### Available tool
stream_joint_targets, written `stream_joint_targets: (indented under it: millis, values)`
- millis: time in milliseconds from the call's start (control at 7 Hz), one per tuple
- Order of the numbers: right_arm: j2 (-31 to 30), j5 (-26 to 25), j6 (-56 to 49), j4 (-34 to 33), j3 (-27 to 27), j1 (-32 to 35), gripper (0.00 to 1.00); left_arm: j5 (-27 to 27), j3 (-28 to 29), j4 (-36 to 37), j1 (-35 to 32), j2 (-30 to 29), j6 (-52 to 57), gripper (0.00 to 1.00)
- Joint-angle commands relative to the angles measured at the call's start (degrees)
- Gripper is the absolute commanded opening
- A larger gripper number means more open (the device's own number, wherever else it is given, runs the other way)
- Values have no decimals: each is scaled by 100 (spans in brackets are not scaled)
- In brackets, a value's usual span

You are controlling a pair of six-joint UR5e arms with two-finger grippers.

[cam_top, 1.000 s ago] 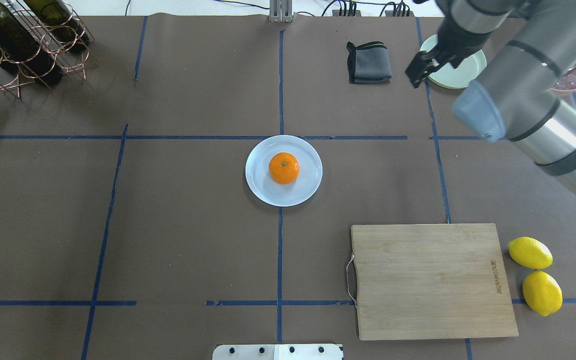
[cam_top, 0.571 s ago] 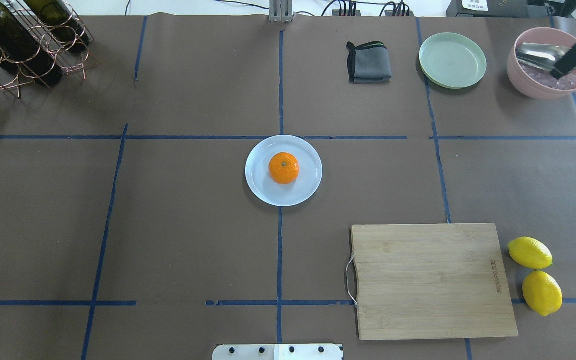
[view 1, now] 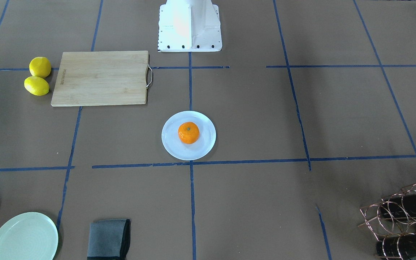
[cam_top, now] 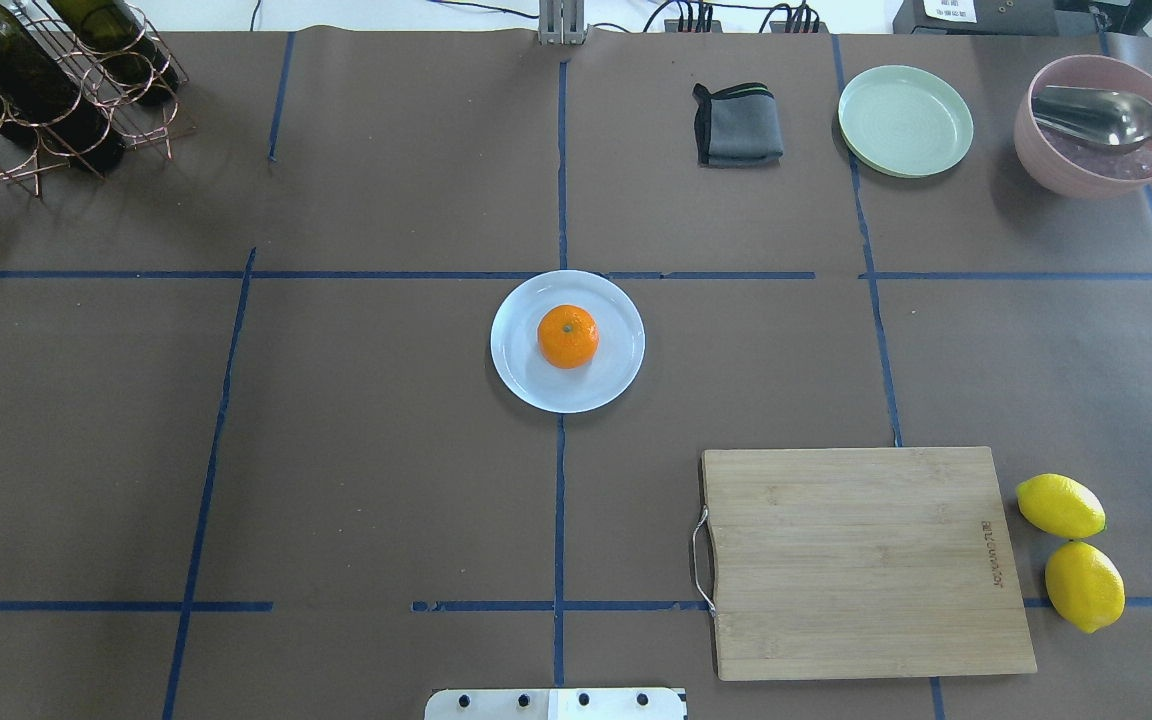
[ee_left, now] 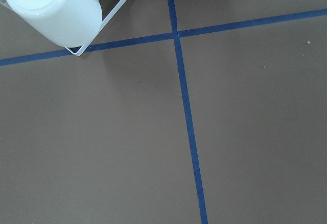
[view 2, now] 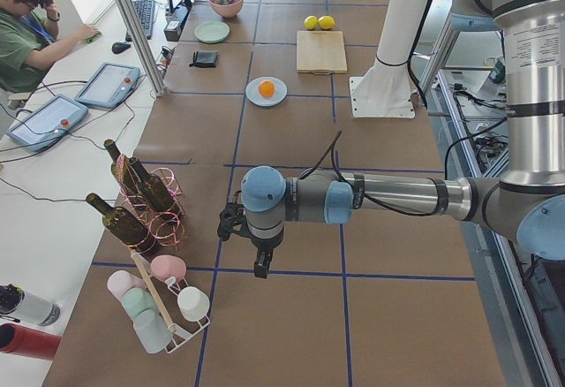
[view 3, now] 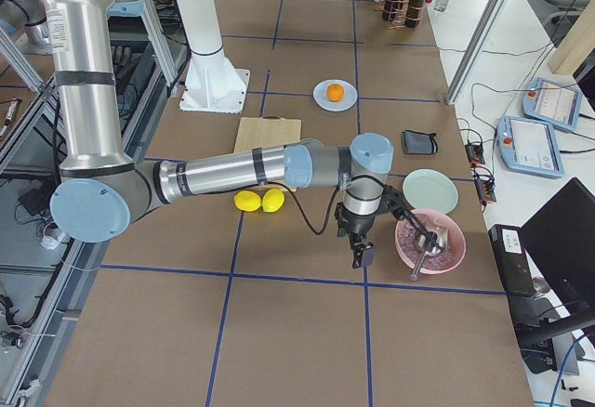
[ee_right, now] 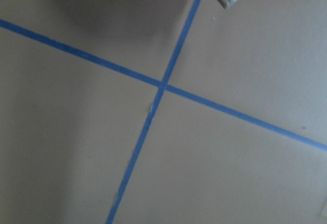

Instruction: Pick orange to plate

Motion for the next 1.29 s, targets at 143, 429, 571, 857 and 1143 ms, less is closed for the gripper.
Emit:
stream_joint_targets:
  millis: [143, 429, 571, 857, 1143]
  values:
    - [-500, 527, -2, 12, -45, 123, 100, 55, -2, -2, -6, 13, 9, 100]
    - [-500, 572, -2, 12, -63, 123, 100, 56, 14, 7, -6, 13, 0, 100]
    - [-500, 572, -2, 12, -80, 123, 100, 64, 49, 7, -6, 22, 0, 100]
    - [-500, 581, 7, 152, -124, 123, 100, 65, 41, 7, -6, 22, 0, 100]
    - [-509, 651, 7, 171, -124, 123, 100, 65, 50, 7, -6, 22, 0, 100]
